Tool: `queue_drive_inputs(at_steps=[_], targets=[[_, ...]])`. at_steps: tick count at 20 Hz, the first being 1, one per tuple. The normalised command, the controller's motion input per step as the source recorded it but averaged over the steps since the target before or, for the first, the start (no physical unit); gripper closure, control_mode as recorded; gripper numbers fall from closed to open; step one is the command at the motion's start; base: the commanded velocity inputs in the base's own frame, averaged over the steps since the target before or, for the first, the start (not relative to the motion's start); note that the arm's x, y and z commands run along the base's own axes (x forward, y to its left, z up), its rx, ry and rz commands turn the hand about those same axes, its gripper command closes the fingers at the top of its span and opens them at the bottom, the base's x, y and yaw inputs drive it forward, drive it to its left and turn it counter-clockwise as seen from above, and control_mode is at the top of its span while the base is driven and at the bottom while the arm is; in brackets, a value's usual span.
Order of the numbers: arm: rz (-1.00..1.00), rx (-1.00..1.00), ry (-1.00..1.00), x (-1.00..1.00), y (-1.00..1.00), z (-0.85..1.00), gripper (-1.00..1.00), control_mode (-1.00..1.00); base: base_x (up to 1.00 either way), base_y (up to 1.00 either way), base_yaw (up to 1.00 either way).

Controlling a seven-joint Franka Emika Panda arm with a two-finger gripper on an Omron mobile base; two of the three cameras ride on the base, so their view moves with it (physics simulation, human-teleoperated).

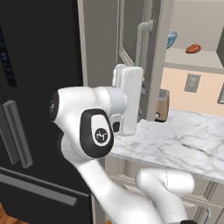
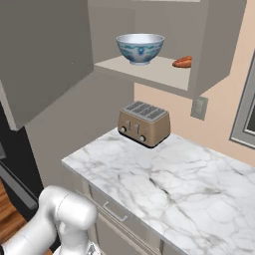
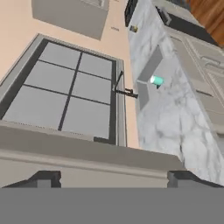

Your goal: Pick the mug and place it in the sink. Pick the bowl and place it in the open cabinet and then close the cabinet.

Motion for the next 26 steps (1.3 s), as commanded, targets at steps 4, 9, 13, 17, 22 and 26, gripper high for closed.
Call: queue_drive_inputs(at_steps=[4, 9, 13, 17, 22, 26], targets=[[-0.23, 0.17, 0.03, 0.05, -0.79, 0.04, -1.00, -1.00, 0.00, 0.00, 0.00], [-0.21, 0.14, 0.00, 0.16, -0.75, 0.00, -1.00, -1.00, 0.00, 0.00, 0.00], [-0.09, 0.16, 0.00, 0.32, -0.78, -0.04, -1.00, -1.00, 0.00, 0.00, 0.00], [0.00, 0.16, -0.08, 0.61, -0.43, -0.49, -1.00, -1.00, 0.00, 0.00, 0.00], [0.19, 0.18, -0.38, 0.48, -0.56, -0.98, -1.00, -1.00, 0.00, 0.00, 0.00], [0.28, 0.10, -0.52, 0.90, -0.71, -0.89, -1.00, -1.00, 0.00, 0.00, 0.00]])
